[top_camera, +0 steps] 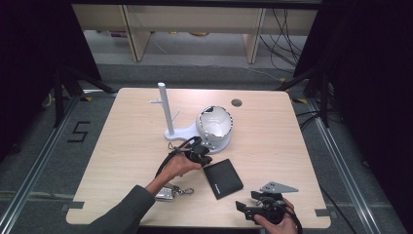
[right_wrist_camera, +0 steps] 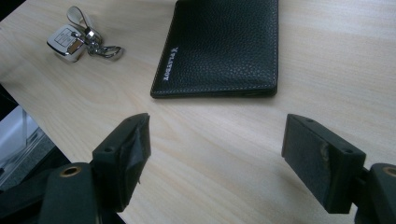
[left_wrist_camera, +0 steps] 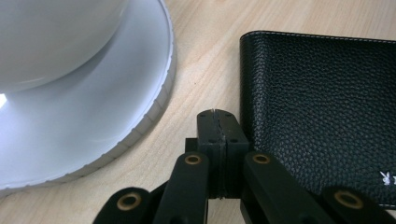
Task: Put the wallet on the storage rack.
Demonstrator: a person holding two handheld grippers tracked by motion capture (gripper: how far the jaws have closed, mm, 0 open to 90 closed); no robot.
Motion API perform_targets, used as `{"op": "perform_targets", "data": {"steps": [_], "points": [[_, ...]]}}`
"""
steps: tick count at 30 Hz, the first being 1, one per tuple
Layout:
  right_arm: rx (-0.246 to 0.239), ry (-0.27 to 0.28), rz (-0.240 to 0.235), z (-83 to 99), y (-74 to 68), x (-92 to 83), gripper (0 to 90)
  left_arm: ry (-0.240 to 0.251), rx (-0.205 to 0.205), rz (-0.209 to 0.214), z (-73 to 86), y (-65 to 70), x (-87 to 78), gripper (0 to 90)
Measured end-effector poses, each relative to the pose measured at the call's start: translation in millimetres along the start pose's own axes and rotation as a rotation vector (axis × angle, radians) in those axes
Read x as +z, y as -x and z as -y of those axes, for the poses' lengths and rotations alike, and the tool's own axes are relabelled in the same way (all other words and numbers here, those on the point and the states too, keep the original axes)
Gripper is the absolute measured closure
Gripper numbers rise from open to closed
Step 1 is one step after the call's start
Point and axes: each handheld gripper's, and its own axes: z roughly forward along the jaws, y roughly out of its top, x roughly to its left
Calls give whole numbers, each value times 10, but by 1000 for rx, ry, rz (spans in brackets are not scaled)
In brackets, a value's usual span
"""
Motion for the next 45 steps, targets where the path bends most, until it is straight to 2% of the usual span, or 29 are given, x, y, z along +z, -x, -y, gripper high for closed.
{"op": "perform_targets", "data": {"steps": [5, 6, 8, 9, 11, 13, 15, 16, 17, 18, 21, 22, 24, 25, 33, 34, 37, 38, 43, 44, 45], "points": [[12, -6, -3, 5, 1, 12, 246, -15, 17, 9, 5, 32, 44, 894], [40, -10, -15, 9, -16, 14, 246, -17, 23, 5, 2, 41, 46, 894], [53, -16, -24, 9, -17, 18, 246, -19, 30, 7, 5, 51, 40, 894], [28, -8, -22, 7, 11, 26, 246, -19, 30, 7, 5, 51, 40, 893], [35, -9, -15, 6, 7, 27, 246, -23, 29, 12, 12, 63, 31, 893], [37, -8, -27, -2, 17, 40, 246, -25, 30, 15, 20, 80, 25, 893], [51, -10, -21, -24, 42, 59, 247, -32, 38, 24, 38, 119, 15, 893], [80, -22, -33, -32, 27, 61, 247, -32, 35, 27, 47, 133, 9, 893], [80, -22, -33, -32, 27, 61, 247, -32, 35, 27, 47, 133, 9, 893], [51, -27, -17, -54, 73, 93, 248, -46, 56, 30, 61, 148, -11, 893], [57, -27, -15, -84, 98, 108, 250, -29, 46, 38, 80, 187, -16, 892], [96, -36, -10, -105, 93, 115, 250, -18, 49, 45, 91, 203, -21, 892], [105, -26, -25, -110, 107, 136, 251, -28, 66, 55, 113, 234, -39, 892], [122, -49, -18, -125, 116, 141, 253, -24, 65, 52, 119, 250, -44, 891], [135, -41, -19, -186, 191, 223, 263, -20, 89, 104, 166, 391, -110, 889], [163, -45, -20, -188, 202, 226, 264, -21, 86, 112, 176, 433, -122, 888], [171, -36, -12, -191, 230, 226, 267, -20, 87, 119, 182, 475, -130, 886], [198, -10, -28, -191, 236, 226, 273, -14, 89, 135, 187, 507, -138, 886], [217, -3, -29, -205, 294, 223, 292, -16, 92, 159, 205, 584, -149, 884], [241, -6, -36, -210, 298, 230, 295, -17, 102, 166, 210, 614, -155, 884], [241, -6, -36, -210, 298, 230, 295, -17, 102, 166, 210, 614, -155, 883]]}}
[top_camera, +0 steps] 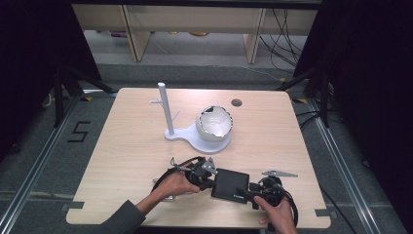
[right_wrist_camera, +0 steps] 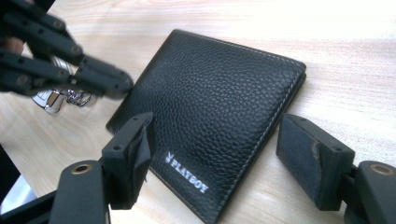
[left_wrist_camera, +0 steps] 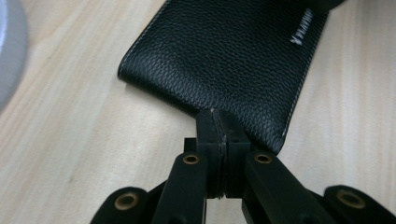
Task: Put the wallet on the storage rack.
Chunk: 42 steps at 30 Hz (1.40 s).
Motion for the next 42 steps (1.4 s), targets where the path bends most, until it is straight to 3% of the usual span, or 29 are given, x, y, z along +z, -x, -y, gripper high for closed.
{"op": "perform_targets", "data": {"steps": [1, 4, 5, 6, 7, 13, 14, 15, 16, 22, 23, 25, 27, 28, 30, 33, 37, 42], "points": [[-15, 6, 7, -2, 19, 7, 298, 0, 0, 9, 1, 35, 4, 883], [7, 3, 6, -5, 7, 9, 300, -1, 2, 18, -5, 68, 14, 883], [-17, 18, 16, -17, 53, 34, 300, 1, 4, 30, -14, 108, 23, 882], [23, 15, 17, -22, 30, 25, 303, 1, 4, 30, -14, 108, 23, 881], [-12, 22, 21, -35, 67, 23, 302, -6, 14, 39, -24, 146, 31, 880], [9, 35, 17, -70, 114, 48, 312, -7, 29, 53, -43, 227, 62, 874], [68, 27, -8, -80, 93, 34, 314, -6, 28, 52, -43, 231, 66, 875], [40, 33, -6, -89, 128, 37, 317, -4, 27, 52, -41, 231, 71, 875], [46, 38, -1, -90, 146, 50, 326, -4, 27, 52, -41, 231, 71, 875], [126, 46, -50, -77, 226, -5, 435, -6, 30, 47, -32, 238, 70, 873], [185, 47, -63, -71, 204, -25, 456, -5, 27, 45, -25, 240, 71, 873], [178, 64, -109, -52, 264, -27, 559, -2, 30, 46, -12, 237, 74, 873], [206, 49, -141, -57, 191, -39, 600, -3, 30, 43, 1, 235, 66, 872], [206, 49, -141, -57, 191, -39, 600, -3, 30, 43, 1, 235, 66, 871], [114, 70, -132, -81, 184, -41, 657, -5, 33, 41, 6, 239, 61, 866], [109, 77, -128, -87, 182, -45, 681, -9, 33, 39, 9, 243, 57, 863], [98, 92, -186, -107, 144, -76, 736, -7, 31, 25, 15, 247, 50, 844], [80, 113, -205, -135, 77, -75, 768, 0, 32, 8, 15, 237, -7, 762]]}}
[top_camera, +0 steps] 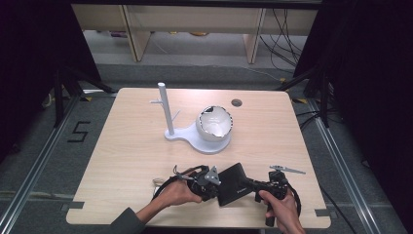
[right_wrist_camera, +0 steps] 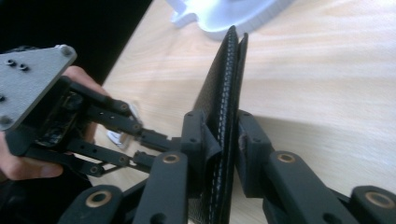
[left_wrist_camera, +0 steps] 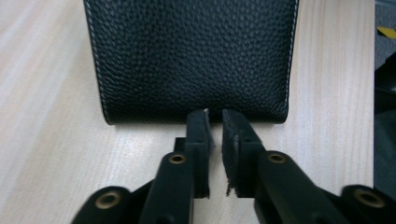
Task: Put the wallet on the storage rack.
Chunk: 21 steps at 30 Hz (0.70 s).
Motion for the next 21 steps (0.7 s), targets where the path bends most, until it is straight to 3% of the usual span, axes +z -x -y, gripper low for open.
{"op": "perform_targets", "data": {"steps": [4, 7, 13, 14, 15, 18, 19, 21], "points": [[10, -3, -36, -30, -107, 9, 797, 9, 14, -34, 31, 7, -157, 692], [-35, 3, -42, -44, -138, 12, 802, 27, 21, -43, 76, 32, -270, 659], [-48, 25, -54, -106, -206, -21, 803, 18, 27, -83, 193, 64, -470, 563], [-98, 42, -55, -157, -205, -32, 804, 22, 15, -97, 240, 57, -550, 516], [-112, 46, -55, -184, -218, -40, 803, 26, 3, -108, 271, 56, -592, 497], [-93, 39, -58, -239, -279, -59, 803, 35, -29, -121, 338, 50, -667, 423], [-130, 57, -52, -308, -276, -53, 803, 41, -47, -144, 414, 35, -734, 398], [-136, 58, -48, -342, -285, -57, 803, 49, -62, -155, 456, 32, -758, 372]]}}
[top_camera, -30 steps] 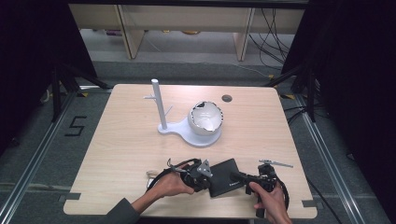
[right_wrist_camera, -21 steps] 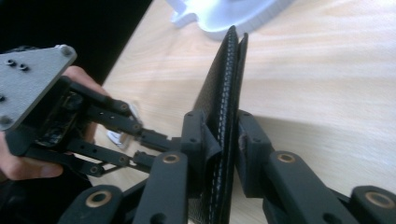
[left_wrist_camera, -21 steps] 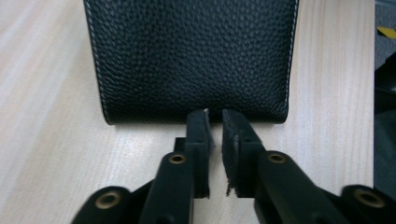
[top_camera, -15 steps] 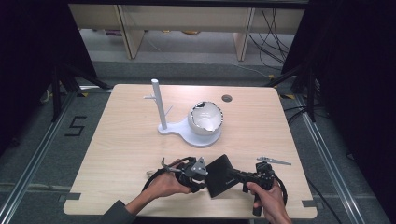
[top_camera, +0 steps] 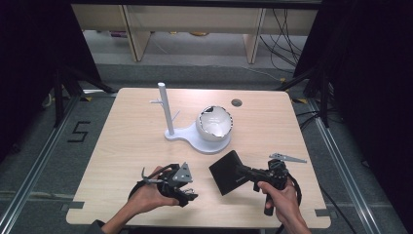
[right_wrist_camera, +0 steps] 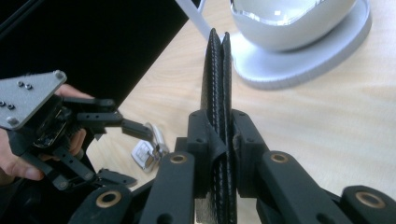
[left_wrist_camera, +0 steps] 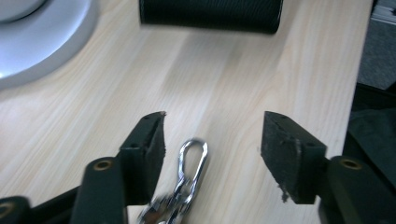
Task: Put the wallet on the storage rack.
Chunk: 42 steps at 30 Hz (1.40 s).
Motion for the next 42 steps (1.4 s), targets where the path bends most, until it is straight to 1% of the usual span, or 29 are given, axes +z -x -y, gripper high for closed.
{"op": "perform_targets", "data": {"steps": [2, 3, 7, 8, 9, 11, 12, 13, 14, 17, 18, 19, 21, 22, 23, 25, 26, 27, 28, 31, 32, 33, 34, 35, 36, 37, 38, 41, 42], "points": [[-23, 5, 14, -95, -13, -2, 803, 7, -25, -34, 111, -34, -80, 356], [-19, 9, 21, -121, -26, -7, 803, 19, -27, -47, 146, -40, -109, 355], [-42, 20, 29, -205, -19, -17, 804, 30, -37, -59, 250, -54, -189, 355], [-13, 15, 34, -264, -52, -40, 804, 42, -45, -76, 293, -55, -216, 351], [-41, 21, 32, -286, -34, -42, 803, 46, -60, -81, 347, -60, -256, 346], [-29, 21, 40, -308, -46, -42, 804, 52, -54, -86, 375, -71, -276, 335], [-48, 23, 43, -340, -40, -49, 804, 60, -57, -90, 402, -78, -293, 335], [-38, 28, 47, -363, -49, -46, 803, 71, -79, -89, 429, -69, -306, 327], [-62, 48, 40, -439, -41, -49, 804, 68, -74, -103, 461, -78, -327, 310], [-59, 57, 37, -503, -57, -59, 804, 69, -69, -121, 517, -71, -355, 306], [-38, 56, 45, -538, -74, -63, 804, 66, -68, -134, 538, -76, -363, 306], [-59, 71, 39, -579, -55, -59, 804, 77, -74, -138, 556, -70, -369, 305], [-61, 88, 51, -693, -44, -58, 804, 84, -97, -138, 613, -66, -387, 305], [-63, 95, 52, -730, -39, -60, 803, 85, -79, -146, 628, -81, -390, 305], [-63, 95, 52, -730, -39, -60, 803, 85, -79, -146, 628, -81, -390, 306], [-24, 101, 60, -795, -53, -54, 804, 81, -94, -146, 662, -77, -405, 305], [-53, 119, 75, -867, -3, -32, 804, 84, -91, -154, 693, -76, -417, 305], [-53, 119, 75, -867, -3, -32, 804, 84, -91, -154, 693, -76, -417, 305], [-45, 121, 86, -937, 14, -9, 803, 81, -99, -153, 710, -77, -418, 303], [-54, 128, 101, -1007, 44, 27, 804, 75, -96, -154, 748, -65, -430, 300], [-33, 128, 108, -1068, 59, 70, 803, 76, -87, -151, 767, -63, -428, 298], [-57, 134, 116, -1104, 86, 96, 803, 76, -87, -151, 767, -63, -428, 297], [-52, 129, 128, -1135, 91, 121, 803, 71, -91, -145, 771, -58, -434, 296], [-52, 129, 128, -1135, 91, 121, 803, 76, -89, -156, 778, -55, -434, 296], [-23, 123, 127, -1195, 98, 177, 803, 83, -93, -149, 787, -54, -436, 295], [-28, 124, 136, -1228, 116, 205, 803, 83, -93, -149, 787, -54, -436, 295], [-28, 130, 143, -1256, 133, 234, 803, 86, -110, -149, 798, -54, -429, 294], [-16, 133, 149, -1315, 155, 286, 803, 79, -105, -155, 804, -57, -425, 293], [-3, 137, 157, -1368, 181, 337, 803, 79, -102, -140, 805, -56, -412, 293]]}}
